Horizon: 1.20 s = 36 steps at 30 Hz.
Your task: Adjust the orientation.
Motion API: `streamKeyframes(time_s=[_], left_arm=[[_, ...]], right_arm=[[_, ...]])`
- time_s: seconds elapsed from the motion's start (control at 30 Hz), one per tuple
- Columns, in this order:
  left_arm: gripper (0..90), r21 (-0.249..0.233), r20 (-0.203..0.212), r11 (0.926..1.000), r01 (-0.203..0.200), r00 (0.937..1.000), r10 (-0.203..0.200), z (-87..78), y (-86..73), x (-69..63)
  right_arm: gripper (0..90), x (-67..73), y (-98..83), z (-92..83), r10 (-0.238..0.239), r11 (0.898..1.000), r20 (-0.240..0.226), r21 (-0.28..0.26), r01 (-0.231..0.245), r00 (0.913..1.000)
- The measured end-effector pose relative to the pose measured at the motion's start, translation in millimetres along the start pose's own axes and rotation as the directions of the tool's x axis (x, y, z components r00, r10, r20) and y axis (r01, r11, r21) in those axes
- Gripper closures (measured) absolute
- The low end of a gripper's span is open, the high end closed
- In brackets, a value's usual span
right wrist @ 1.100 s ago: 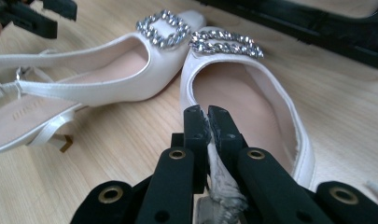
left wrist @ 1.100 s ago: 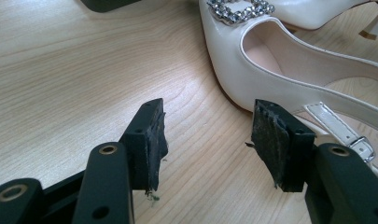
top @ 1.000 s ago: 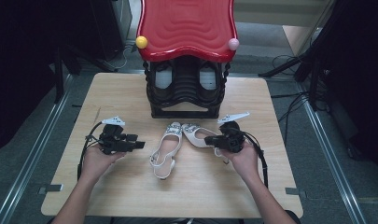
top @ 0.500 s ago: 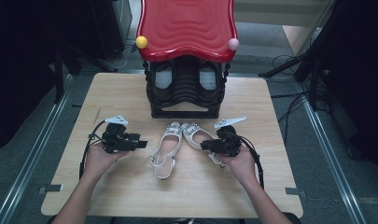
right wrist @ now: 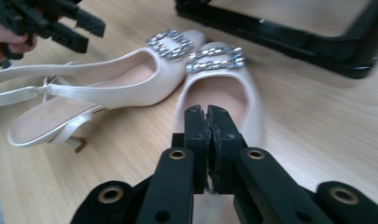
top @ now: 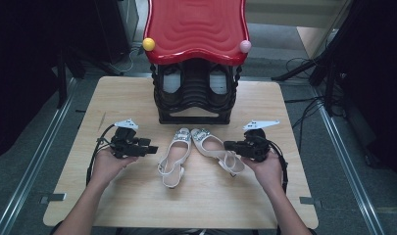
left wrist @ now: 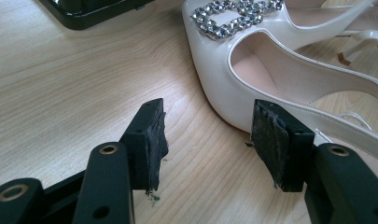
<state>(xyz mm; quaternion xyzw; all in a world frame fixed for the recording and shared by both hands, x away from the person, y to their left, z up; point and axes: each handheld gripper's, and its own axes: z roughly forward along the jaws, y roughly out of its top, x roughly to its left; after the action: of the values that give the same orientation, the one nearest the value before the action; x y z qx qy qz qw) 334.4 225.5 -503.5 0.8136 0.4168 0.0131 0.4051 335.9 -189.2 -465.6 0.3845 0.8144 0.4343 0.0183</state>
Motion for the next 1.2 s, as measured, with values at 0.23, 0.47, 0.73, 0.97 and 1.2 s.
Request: streamKeyframes(time_s=[0.23,0.47,0.73,0.97,1.2], left_arm=[[45.1,0.004,0.011,0.9999,-0.012,0.9999,0.012,4.3,4.1,-0.1],[45.3,0.007,0.022,0.9999,-0.012,0.9997,0.011,9.1,7.2,0.5],[45.4,0.011,0.03,0.9997,-0.02,0.9994,0.019,12.3,9.9,-0.5],[45.4,0.012,0.034,0.9997,-0.02,0.9992,0.019,12.6,10.2,-0.6],[45.4,0.017,0.034,0.9996,-0.022,0.9992,0.021,13.4,10.3,-1.6]], right_arm=[[90.0,-17.8,-6.3,-17.1,0.043,0.999,0.061,-0.021,-0.041,0.9972],[90.0,-36.9,-18.3,-11.9,0.087,0.996,0.102,0.024,-0.09,0.9909],[90.0,-43.1,-26.4,2.4,0.088,0.99,0.128,0.103,-0.102,0.9879],[90.0,-39.1,-27.3,11.6,0.068,0.986,0.117,0.143,-0.084,0.9908],[90.0,-27.5,-30.6,24.8,0.048,0.979,0.062,0.195,-0.059,0.9969]])
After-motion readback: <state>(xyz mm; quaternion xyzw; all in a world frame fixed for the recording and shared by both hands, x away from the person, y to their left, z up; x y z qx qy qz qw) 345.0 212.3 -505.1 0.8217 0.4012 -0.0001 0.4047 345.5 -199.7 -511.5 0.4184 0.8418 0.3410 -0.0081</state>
